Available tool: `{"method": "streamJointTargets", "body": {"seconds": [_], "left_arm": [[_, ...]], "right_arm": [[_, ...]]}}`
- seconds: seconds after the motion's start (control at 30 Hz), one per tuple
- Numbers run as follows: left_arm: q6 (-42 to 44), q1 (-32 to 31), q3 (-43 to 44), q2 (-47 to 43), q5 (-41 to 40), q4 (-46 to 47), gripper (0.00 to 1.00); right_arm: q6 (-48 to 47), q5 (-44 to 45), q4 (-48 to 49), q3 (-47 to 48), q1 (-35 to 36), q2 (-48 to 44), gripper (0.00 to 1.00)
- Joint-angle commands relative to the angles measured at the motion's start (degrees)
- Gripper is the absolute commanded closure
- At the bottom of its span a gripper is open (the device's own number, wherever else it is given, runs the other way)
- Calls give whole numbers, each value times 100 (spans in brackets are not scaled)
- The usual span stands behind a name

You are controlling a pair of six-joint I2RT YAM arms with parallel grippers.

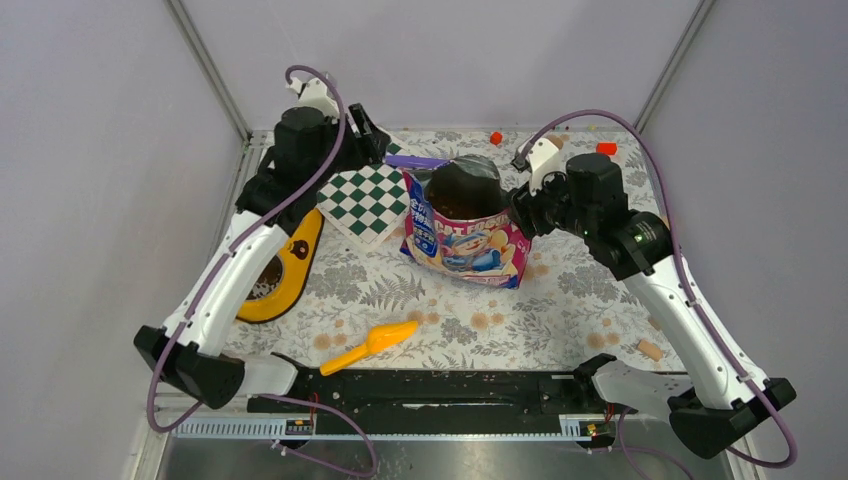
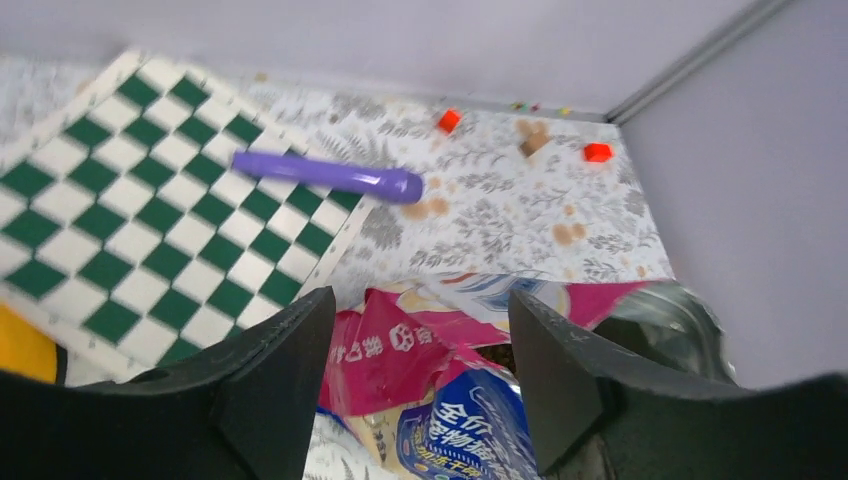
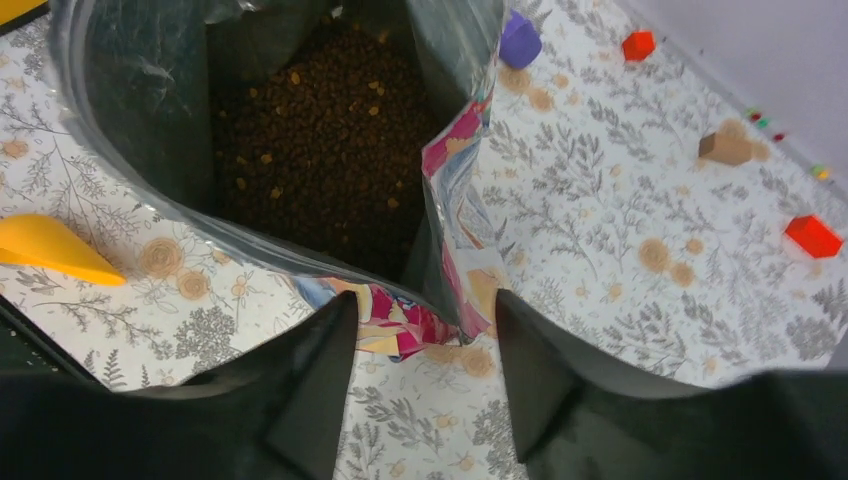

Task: Serve the pet food

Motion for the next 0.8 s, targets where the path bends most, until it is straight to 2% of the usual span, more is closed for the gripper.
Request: {"method": "streamJointTargets", "body": {"seconds": [0.0,0.13,0.37,0.53,0.77], "left_arm": [[1949,88,-300,-369,1593,1410,34],[3743,179,-99,-274,2892,713,34],[5936,330,36,-63,4351,-272,28],[6873,478,563,370,5149,-948,20],[7644,537,1212,1280,5825,-1490,19]], "right_arm": [[233,-395,-19,343,-41,12,31],[14,-718,-522,792,-41,373,23],[-709,-1181,-1527,1441,-42,1099,22],[-1221,-1168,-1925,1801,-35,1462,25],[-1665,-1447,-2106,1951,-43,1602,33]]}}
